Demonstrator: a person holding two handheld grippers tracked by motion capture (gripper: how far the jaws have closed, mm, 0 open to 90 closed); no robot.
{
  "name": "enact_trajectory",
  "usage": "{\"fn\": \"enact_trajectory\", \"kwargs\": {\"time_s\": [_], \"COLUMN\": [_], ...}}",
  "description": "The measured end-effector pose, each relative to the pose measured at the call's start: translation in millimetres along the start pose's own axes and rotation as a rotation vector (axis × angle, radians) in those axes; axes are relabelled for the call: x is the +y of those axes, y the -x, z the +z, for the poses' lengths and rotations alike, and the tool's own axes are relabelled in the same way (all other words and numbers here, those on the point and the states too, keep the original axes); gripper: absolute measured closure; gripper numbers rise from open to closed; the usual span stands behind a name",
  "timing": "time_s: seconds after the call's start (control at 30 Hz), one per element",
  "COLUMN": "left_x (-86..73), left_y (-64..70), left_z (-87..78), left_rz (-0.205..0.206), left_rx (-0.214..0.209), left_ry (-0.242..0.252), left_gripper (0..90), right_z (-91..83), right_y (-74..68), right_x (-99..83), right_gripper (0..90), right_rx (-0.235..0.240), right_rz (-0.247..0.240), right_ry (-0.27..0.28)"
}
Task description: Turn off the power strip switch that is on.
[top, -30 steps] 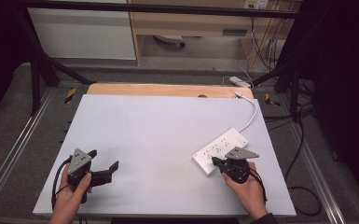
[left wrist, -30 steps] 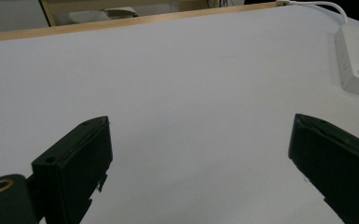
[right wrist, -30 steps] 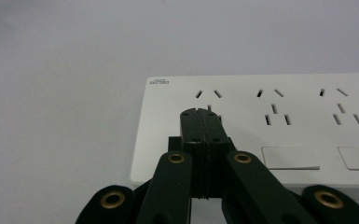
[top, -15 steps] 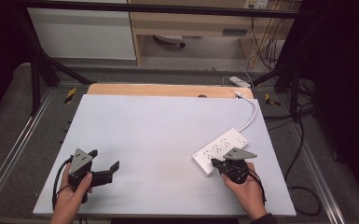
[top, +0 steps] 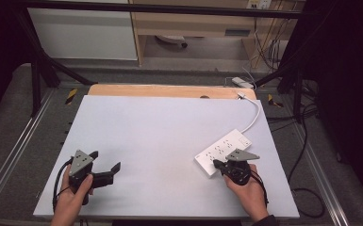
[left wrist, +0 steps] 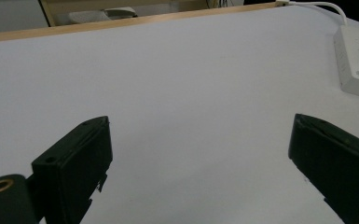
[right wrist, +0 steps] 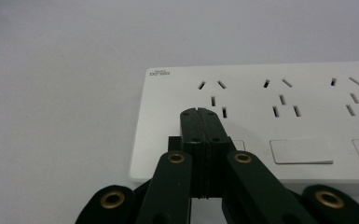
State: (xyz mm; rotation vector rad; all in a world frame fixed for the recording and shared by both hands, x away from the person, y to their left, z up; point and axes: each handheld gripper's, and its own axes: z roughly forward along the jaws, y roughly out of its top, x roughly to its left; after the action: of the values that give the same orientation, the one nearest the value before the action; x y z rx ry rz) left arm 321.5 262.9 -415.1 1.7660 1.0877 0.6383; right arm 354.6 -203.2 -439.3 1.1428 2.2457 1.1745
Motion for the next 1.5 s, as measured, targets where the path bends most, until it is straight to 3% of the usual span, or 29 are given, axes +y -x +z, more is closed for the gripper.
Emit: {"fn": "enact_trajectory", "kwargs": {"time_s": [1.5], "left_x": [-1.4], "left_y": [0.8], "left_z": [0.6], "left_rz": [0.008], "left_rx": [-0.002], "left_ry": [-0.014], "left_gripper": [6.3], "right_z": [1.6], "right_y": [-1.5], "right_x": [-1.4], "right_gripper": [90.0], "right_rx": [0.001], "right_rz": [-0.003], "right_ry": [-0.009]}}
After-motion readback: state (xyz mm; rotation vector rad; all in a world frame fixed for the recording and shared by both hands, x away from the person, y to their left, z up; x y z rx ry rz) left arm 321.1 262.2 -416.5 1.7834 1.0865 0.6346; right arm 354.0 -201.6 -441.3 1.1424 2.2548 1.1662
